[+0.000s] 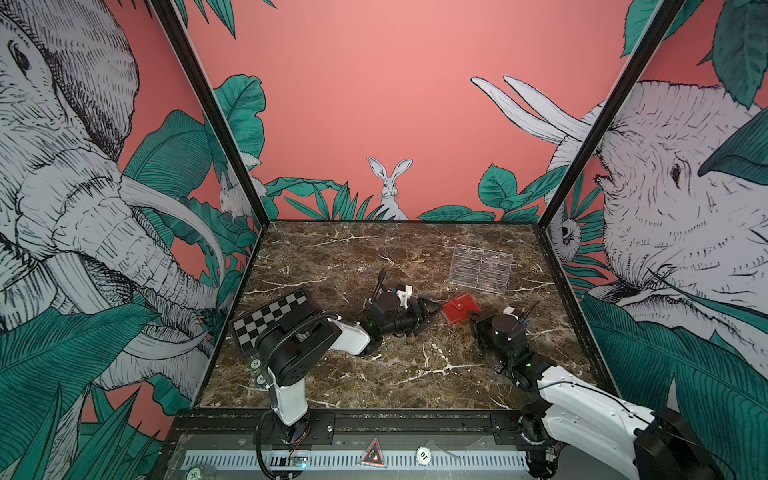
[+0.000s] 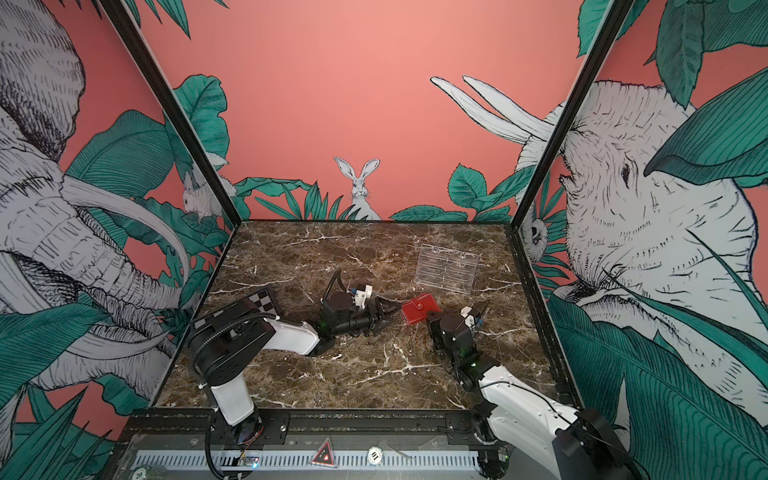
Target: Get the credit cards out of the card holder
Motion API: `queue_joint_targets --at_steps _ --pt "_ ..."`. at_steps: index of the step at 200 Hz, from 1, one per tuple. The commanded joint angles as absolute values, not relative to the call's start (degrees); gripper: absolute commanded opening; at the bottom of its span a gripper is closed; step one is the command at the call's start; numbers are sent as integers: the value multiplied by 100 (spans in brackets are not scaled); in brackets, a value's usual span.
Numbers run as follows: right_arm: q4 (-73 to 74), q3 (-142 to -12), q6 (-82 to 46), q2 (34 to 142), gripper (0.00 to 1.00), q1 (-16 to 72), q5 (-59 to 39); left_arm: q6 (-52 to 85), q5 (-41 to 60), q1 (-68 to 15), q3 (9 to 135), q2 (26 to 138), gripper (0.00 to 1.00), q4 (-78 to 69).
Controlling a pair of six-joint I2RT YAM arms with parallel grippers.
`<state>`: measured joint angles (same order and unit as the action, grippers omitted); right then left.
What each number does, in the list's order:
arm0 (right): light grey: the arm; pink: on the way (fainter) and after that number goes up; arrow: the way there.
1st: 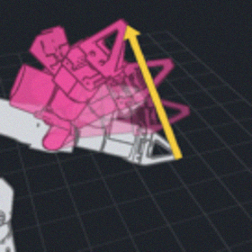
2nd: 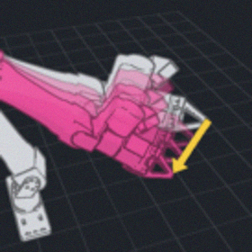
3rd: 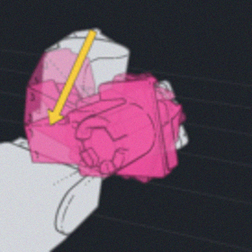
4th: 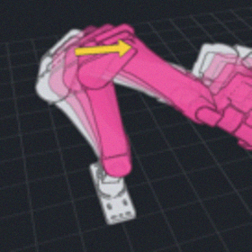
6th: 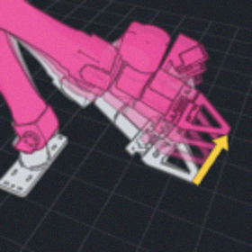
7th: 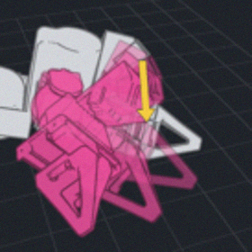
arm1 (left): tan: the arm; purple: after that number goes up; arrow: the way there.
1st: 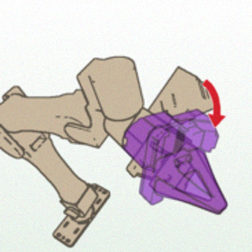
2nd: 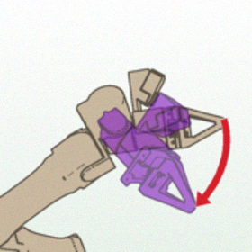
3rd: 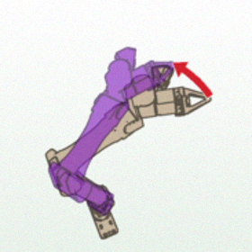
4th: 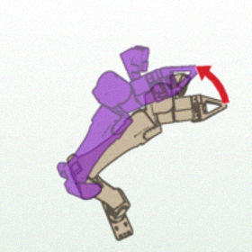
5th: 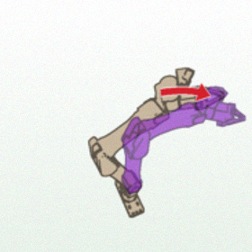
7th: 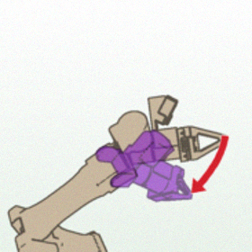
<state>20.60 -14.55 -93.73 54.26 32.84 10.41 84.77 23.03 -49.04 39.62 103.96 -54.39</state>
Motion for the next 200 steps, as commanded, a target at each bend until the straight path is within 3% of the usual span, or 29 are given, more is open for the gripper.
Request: queue_joint_targets --at_steps 1,117,200 --pt "2841 -1642 -9459 5629 0 3243 975 8718 2094 -5008 4151 10621 75 -5900" --pt "3226 -1587 -9567 5766 0 3243 757 8530 2004 -5080 4658 11100 62 -5997" --pt "3289 -1431 -9653 5704 0 3243 666 8232 2008 -4964 4821 11070 18 -5663"
